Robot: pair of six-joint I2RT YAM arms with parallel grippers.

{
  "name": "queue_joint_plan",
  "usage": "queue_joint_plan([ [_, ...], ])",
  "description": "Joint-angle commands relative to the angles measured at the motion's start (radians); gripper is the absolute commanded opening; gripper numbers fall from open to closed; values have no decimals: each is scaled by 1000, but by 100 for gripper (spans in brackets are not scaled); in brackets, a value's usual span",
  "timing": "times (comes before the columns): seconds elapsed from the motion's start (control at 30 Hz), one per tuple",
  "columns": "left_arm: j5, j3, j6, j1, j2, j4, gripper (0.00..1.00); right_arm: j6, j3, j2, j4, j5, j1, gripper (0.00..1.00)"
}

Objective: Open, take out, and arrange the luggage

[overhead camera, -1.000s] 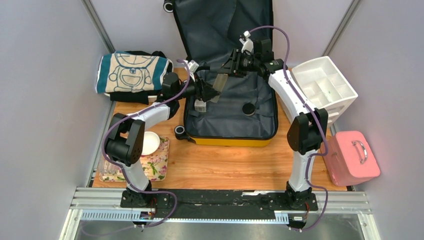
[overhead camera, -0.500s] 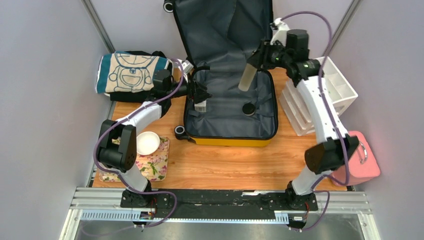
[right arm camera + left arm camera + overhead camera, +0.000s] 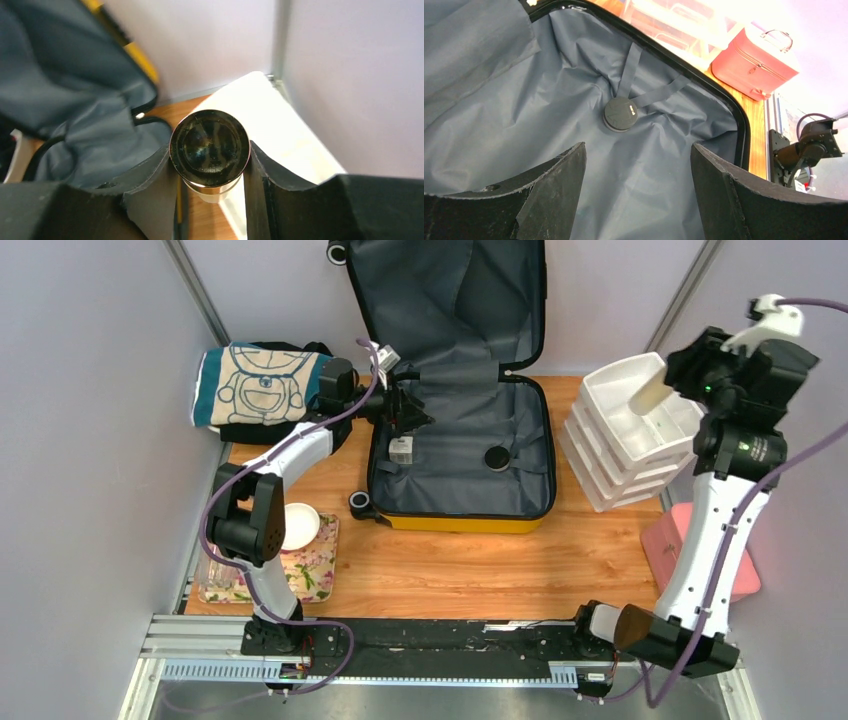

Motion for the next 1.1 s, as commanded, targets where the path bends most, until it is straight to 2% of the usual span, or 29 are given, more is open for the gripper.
queue_joint_plan([
  [0.0, 41, 61, 82, -25, 4, -45, 84, 31, -5, -78, 75, -12, -167, 0],
  [0.17, 46, 38, 80, -26, 1, -19, 84, 16, 50, -31, 76, -19, -269, 0],
  [0.6, 32, -76, 62, -8, -41, 64, 84, 27, 212, 245, 162, -13, -263, 0],
  [0.87, 21, -99, 70, 18, -51, 47, 85, -6, 240, 319, 195, 1, -240, 0],
  [1.07, -2, -85, 114, 23, -50, -18, 85, -65, 200, 327, 210, 18, -209, 0],
])
